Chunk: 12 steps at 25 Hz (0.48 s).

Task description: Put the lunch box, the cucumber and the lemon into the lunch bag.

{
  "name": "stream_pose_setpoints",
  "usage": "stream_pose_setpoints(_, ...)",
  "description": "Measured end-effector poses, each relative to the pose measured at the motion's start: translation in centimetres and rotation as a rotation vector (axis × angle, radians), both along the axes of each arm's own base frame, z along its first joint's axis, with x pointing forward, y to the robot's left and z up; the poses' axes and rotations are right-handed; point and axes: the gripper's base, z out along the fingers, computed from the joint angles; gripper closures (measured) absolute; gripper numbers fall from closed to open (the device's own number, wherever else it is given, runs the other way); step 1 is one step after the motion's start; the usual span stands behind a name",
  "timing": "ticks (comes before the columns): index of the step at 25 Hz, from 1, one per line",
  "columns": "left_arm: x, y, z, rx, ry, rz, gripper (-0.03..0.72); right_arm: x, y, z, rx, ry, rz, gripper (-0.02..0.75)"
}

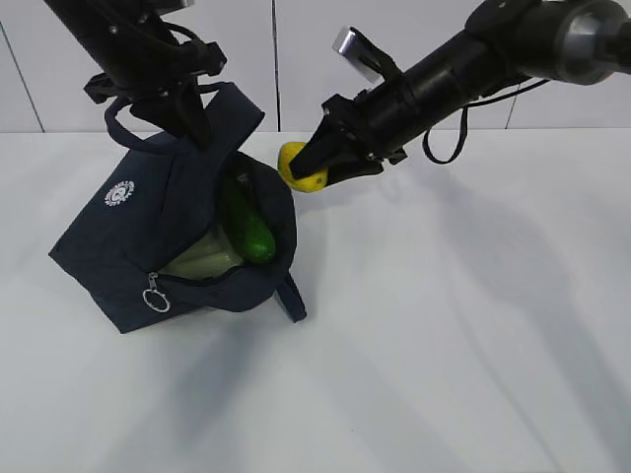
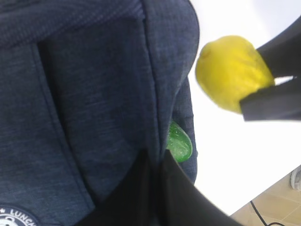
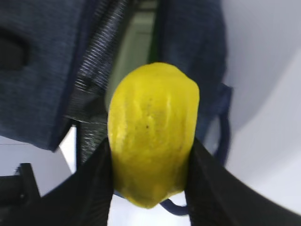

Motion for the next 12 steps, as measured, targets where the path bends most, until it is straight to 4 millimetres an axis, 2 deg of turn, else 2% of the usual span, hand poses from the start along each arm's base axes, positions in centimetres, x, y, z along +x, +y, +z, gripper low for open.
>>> stream_pose_setpoints(9, 0.0, 0.1, 0.1, -0.017, 0.004, 0.006, 0.695, -1.9, 4.5, 0.3, 0.05, -0.027, 0.112, 0.42)
stream_pose_setpoints(12, 0.0, 0.1, 0.1, -0.016, 0.006, 0.006, 0.695, -2.1, 5.4, -0.4, 0.073, -0.004, 0.122, 0.412)
